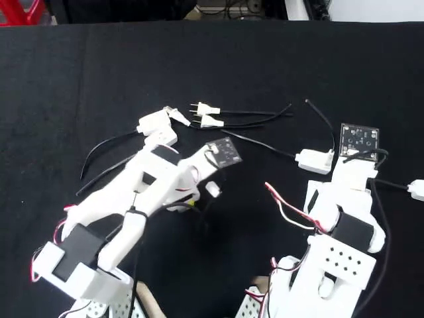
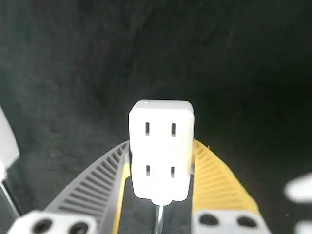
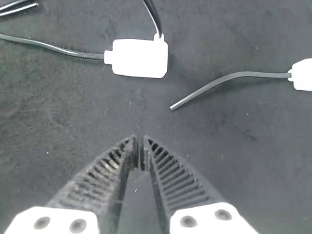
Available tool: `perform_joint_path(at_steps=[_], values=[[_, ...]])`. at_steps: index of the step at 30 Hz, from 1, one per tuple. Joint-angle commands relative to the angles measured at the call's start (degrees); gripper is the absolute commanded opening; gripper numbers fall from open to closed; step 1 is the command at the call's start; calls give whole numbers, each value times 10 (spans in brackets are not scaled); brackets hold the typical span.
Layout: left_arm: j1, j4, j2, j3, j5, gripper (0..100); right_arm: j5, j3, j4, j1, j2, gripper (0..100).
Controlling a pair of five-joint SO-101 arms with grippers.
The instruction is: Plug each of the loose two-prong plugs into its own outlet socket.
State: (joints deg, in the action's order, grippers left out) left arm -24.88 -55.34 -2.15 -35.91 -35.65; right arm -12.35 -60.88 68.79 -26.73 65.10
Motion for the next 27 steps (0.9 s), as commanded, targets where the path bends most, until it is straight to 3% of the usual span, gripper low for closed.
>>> perform_joint_path(at_steps=[1, 5, 13, 18, 21, 27], values=[[-46, -3, 4, 57, 11, 30, 4, 6, 3, -4, 8, 13], [-82, -2, 4, 93, 64, 32, 5, 7, 11, -4, 8, 13], [-79, -6, 4, 88, 72, 40, 4, 8, 28, -6, 12, 15], [-58, -8, -1, 83, 156, 213, 0, 60, 110, -6, 12, 15], [-48, -26, -4, 82, 147, 307, -1, 100, 150, -6, 12, 15], [-7, -76, -102, 62, 163, 324, 4, 129, 154, 20, 7, 15]])
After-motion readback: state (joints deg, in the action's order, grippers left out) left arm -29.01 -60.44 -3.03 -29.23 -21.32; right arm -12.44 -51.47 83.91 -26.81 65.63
